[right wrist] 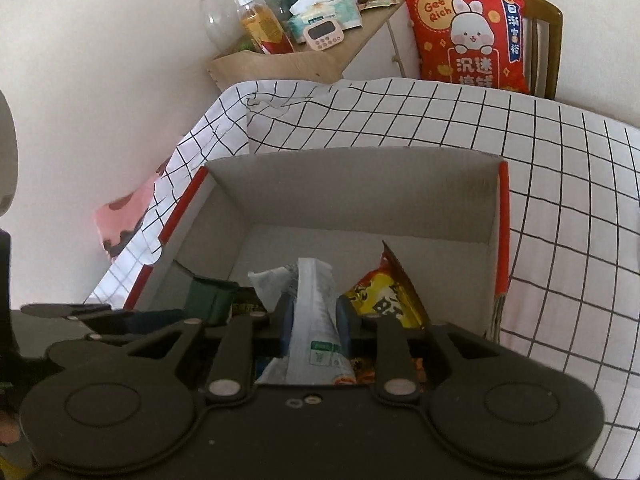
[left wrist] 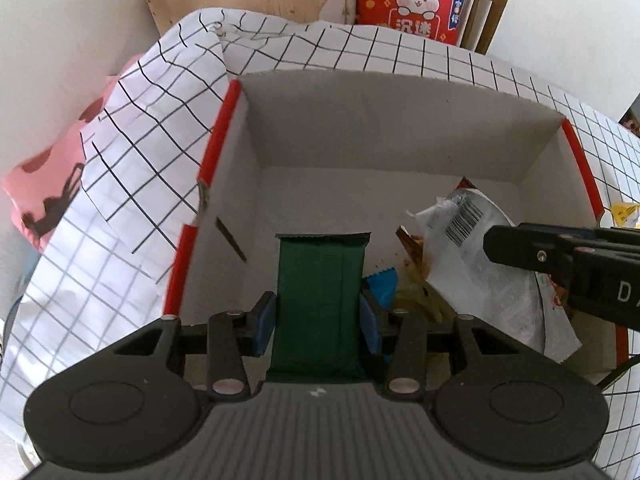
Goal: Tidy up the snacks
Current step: 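Open both tools to drop the green packet and clear bag into the box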
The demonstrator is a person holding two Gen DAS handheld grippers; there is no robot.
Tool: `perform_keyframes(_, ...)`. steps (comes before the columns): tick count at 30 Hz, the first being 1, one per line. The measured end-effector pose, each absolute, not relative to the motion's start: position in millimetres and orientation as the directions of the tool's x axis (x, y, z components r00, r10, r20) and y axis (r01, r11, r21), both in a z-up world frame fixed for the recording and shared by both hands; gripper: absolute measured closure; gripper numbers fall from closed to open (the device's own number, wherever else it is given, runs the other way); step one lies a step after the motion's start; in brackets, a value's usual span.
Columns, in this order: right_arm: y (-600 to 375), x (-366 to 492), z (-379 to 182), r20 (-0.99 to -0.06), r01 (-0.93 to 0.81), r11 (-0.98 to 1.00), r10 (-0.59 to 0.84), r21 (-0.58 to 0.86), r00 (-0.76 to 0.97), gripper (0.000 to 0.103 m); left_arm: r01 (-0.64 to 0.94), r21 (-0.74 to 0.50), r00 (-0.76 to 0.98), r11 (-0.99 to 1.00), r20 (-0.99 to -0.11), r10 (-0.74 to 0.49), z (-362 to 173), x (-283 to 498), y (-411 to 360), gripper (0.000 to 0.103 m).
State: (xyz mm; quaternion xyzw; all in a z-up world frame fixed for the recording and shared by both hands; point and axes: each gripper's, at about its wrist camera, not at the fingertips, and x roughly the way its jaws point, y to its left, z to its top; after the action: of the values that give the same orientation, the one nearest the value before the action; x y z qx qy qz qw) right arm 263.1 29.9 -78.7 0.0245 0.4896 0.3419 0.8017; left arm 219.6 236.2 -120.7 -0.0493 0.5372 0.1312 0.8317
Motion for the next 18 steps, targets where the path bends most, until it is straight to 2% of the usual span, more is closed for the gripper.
perform_keyframes(5,28.4,261.9,-77.5,-0.775,-0.509,0.778,0.559,0.369,0.294,0.073,-0.289,0.045,0.386,0.956,-0.909,0.160,-121.5,220.9,235.6,0.058)
perform_keyframes(7,26.9,260.6,-75.6,-0.772,-0.506,0.778,0.562,0.372,0.297,0.071,-0.295,0.036,0.388,0.955,-0.908,0.155,-120.8,220.9,236.2,0.049)
perform_keyframes(9,24.9,259.0,-72.1,-0.766,-0.506,0.775,0.569,0.378,0.300,0.068,-0.304,0.021,0.398,0.952,-0.905,0.147,-119.3,218.9,236.9,0.045)
perform_keyframes(18,6.2,243.7,-48.5,-0.734,-0.541,0.746,0.605,0.389,0.308,0.061,-0.316,-0.005,0.461,0.949,-0.875,0.149,-99.2,199.2,233.9,0.045)
